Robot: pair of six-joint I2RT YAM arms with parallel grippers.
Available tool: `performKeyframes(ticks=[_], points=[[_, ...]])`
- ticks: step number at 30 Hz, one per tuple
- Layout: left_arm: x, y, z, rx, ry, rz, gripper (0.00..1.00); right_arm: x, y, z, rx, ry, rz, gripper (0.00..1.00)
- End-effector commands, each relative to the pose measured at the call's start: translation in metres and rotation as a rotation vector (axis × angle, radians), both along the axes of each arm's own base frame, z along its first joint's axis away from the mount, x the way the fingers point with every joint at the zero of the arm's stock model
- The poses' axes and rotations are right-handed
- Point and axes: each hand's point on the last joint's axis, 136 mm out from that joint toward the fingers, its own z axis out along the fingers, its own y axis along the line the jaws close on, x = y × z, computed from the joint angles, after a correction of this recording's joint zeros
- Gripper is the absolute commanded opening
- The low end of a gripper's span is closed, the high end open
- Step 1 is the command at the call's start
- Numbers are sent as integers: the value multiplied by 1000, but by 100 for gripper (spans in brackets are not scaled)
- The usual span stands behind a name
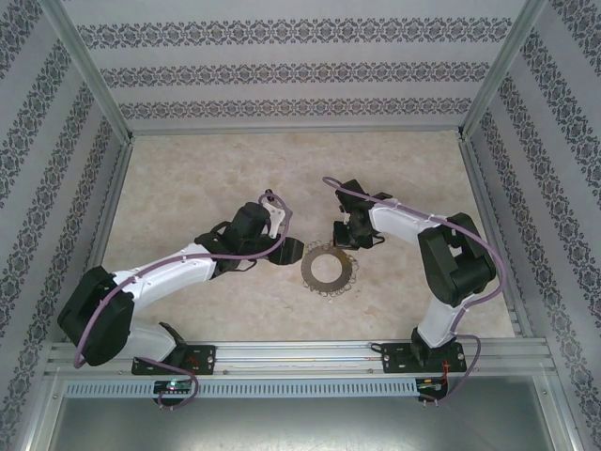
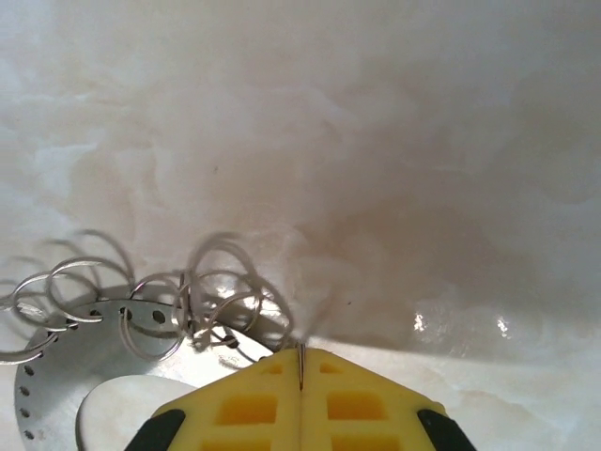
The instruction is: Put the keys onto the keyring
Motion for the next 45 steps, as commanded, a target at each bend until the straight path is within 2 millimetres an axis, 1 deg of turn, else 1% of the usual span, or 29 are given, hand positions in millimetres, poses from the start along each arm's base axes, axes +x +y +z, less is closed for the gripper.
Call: performKeyframes(ticks=[1,4,7,14,21,24,26,29,32,40,43,45], points=[[1,9,9,5,-40,9,62,-2,3,19,1,-67,55,0],[0,10,18,-9,-74,4,63,-2,7,34,17,-143,100,0],[-4,12,33,-44,-128,-2,64,-5,11,50,41,-221,149,0],[-8,26,67,-103,-265,30,72,-15,24,105,116,-447,288,0],[-17,36,106,-191,-429,31,88,-32,34,148,141,-598,419,0],[-24,38,119,-207,-478,9,91,-40,40,166,154,-662,474,0],[-30,36,126,-208,-502,-35,93,-45,44,179,165,-706,516,0],[-41,31,136,-209,-527,-120,93,-56,53,198,194,-776,598,0],[-52,25,151,-238,-569,-191,92,-66,58,216,226,-844,667,0],[-82,14,197,-328,-722,-383,86,-102,75,262,379,-992,871,0],[-88,12,211,-352,-771,-420,85,-118,82,276,440,-1031,957,0],[-89,10,214,-355,-774,-438,85,-127,85,280,467,-1058,1003,0]])
